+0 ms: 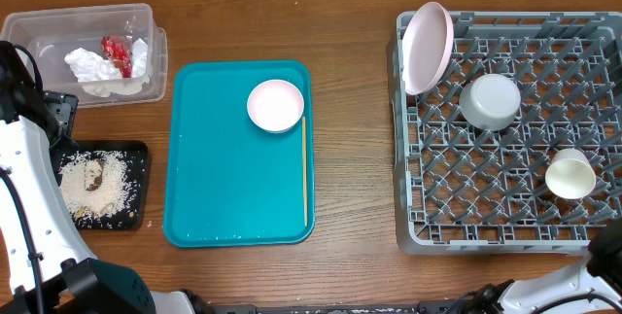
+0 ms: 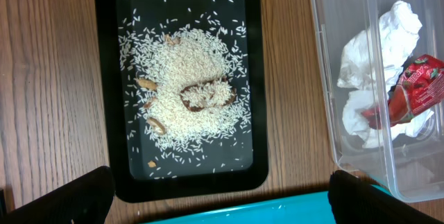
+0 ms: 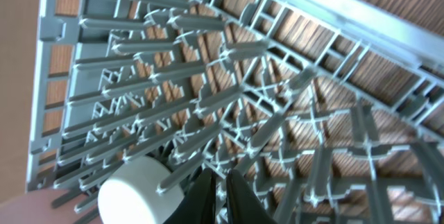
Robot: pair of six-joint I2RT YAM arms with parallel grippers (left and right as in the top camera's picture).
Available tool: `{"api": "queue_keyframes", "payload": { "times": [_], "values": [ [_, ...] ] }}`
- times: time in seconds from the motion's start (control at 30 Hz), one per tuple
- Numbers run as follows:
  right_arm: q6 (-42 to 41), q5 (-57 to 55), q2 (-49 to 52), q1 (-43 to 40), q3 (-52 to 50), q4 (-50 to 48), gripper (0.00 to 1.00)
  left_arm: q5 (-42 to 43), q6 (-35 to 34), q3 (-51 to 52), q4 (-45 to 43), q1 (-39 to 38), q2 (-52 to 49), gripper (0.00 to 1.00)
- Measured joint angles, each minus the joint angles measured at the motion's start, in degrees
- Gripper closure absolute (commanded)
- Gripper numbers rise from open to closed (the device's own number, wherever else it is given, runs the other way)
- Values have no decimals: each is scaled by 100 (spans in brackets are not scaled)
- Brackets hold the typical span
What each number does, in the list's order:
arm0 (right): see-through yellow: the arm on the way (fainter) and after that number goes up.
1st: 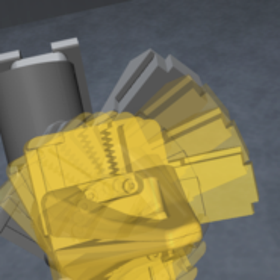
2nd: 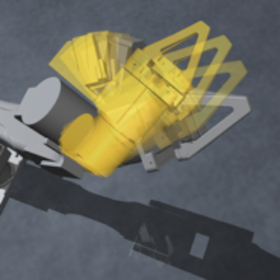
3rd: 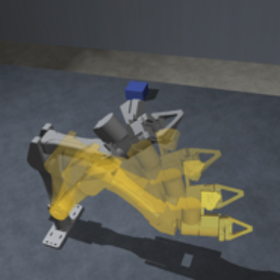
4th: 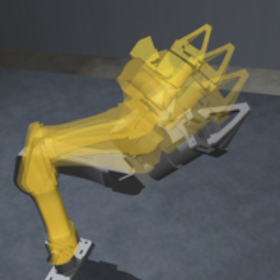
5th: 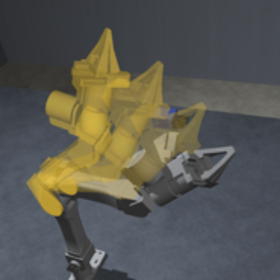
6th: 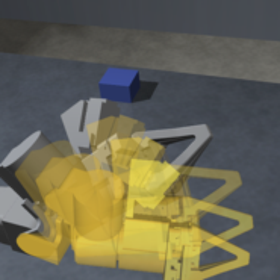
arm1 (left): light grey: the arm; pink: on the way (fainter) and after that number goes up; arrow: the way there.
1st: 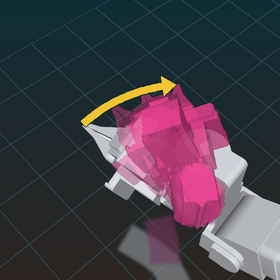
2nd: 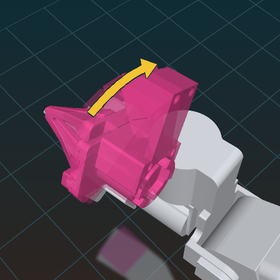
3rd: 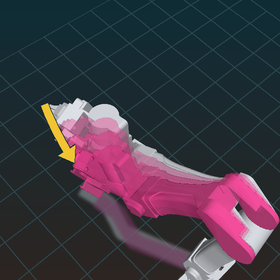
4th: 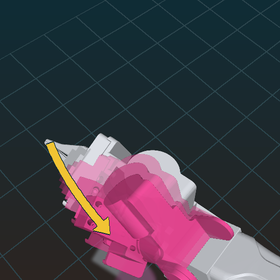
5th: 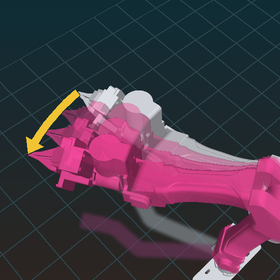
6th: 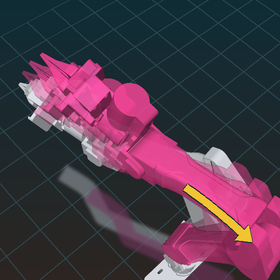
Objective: Sort waste into correct bins and load items into the dishwasher
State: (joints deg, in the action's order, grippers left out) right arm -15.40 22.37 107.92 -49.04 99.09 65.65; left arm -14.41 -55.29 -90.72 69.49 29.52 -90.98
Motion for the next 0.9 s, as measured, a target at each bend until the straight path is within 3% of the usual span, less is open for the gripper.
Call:
{"api": "queue_keyframes", "payload": {
  "times": [0.33, 0.63, 0.7, 0.77, 0.9],
  "values": [
    [-365, 238, -1598, 485, 2, 802, 83, 0, 0, 0, 0, 0, 0, 0],
    [-461, -120, -2645, 1860, 42, 1952, 79, 0, 0, 0, 0, 0, 0, 0],
    [-706, -573, -2640, 2232, -125, 1971, 75, 0, 0, 0, 0, 0, 0, 0],
    [-1082, -1082, -2634, 2496, -400, 1961, 61, 0, 0, 0, 0, 0, 0, 0],
    [-1956, -1832, -2599, 2719, -1093, 1644, 51, 0, 0, 0, -2, 0, 0, 0]
  ]
}}
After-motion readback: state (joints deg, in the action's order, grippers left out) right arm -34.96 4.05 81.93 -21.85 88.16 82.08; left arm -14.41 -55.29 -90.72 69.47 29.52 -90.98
